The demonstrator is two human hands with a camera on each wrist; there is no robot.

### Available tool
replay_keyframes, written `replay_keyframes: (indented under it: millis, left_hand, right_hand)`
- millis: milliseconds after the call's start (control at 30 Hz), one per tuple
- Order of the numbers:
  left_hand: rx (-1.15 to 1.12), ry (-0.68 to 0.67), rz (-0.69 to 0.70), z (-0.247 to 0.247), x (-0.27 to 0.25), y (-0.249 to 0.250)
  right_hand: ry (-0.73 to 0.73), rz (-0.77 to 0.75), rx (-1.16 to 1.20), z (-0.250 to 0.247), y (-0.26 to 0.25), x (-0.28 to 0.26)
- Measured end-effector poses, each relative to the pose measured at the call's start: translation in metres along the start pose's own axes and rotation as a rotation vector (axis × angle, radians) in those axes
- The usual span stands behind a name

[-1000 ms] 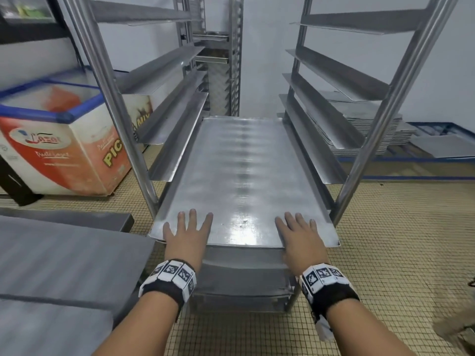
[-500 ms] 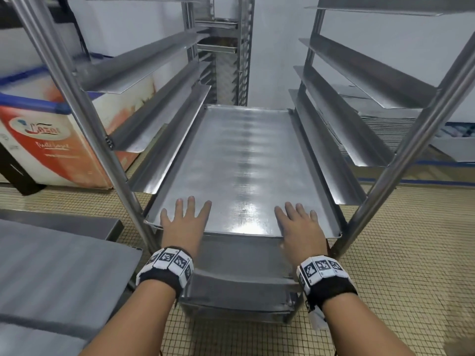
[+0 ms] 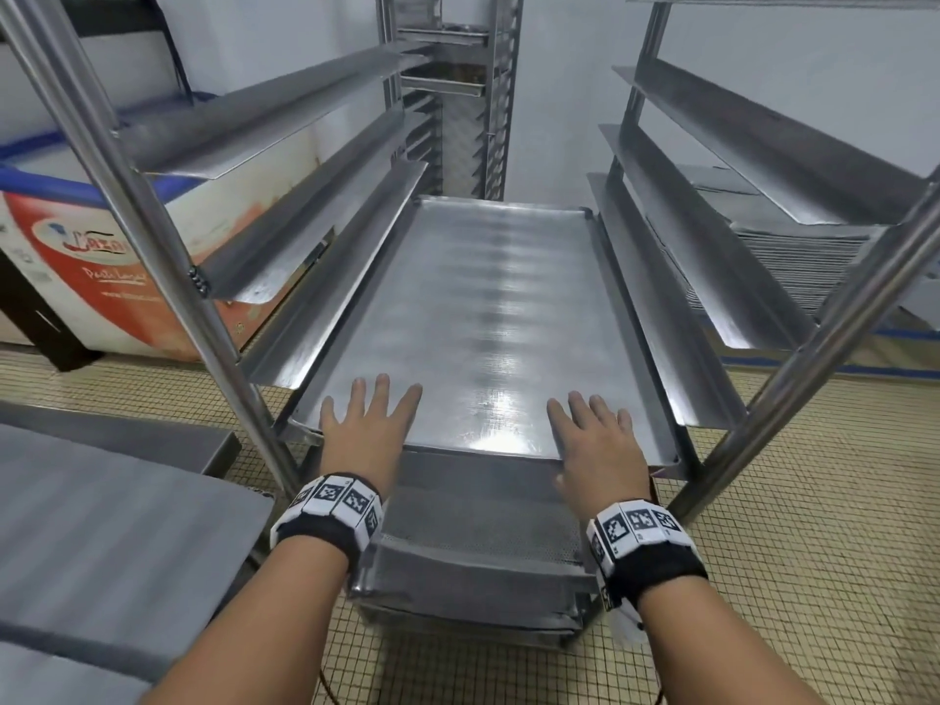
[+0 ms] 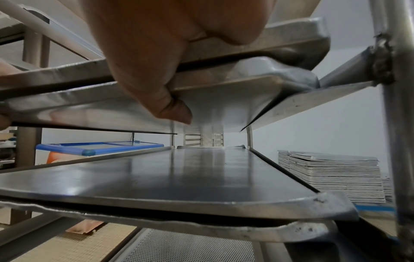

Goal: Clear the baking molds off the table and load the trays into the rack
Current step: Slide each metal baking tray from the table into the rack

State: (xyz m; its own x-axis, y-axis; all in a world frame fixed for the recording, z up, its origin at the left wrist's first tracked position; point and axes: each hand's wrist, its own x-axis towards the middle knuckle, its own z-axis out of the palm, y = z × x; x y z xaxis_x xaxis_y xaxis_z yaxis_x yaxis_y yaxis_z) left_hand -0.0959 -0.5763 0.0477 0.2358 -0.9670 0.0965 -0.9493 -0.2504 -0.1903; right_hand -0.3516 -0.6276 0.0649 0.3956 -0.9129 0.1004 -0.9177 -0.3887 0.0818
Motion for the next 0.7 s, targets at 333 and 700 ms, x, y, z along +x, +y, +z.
replay_keyframes:
  millis: [333,700]
  left_hand:
    - [-0.124,0.065,0.079,-0.011,0.001,-0.009]
    - [-0.285,-0.169,0.083,-0.021,-0.086,-0.061]
  right_hand:
    - [0.082,0.053,-0.035,0.003,-0.004,0.005]
    - [-0.073,0.158,-0.023,-0.013,-0.050,-0.040]
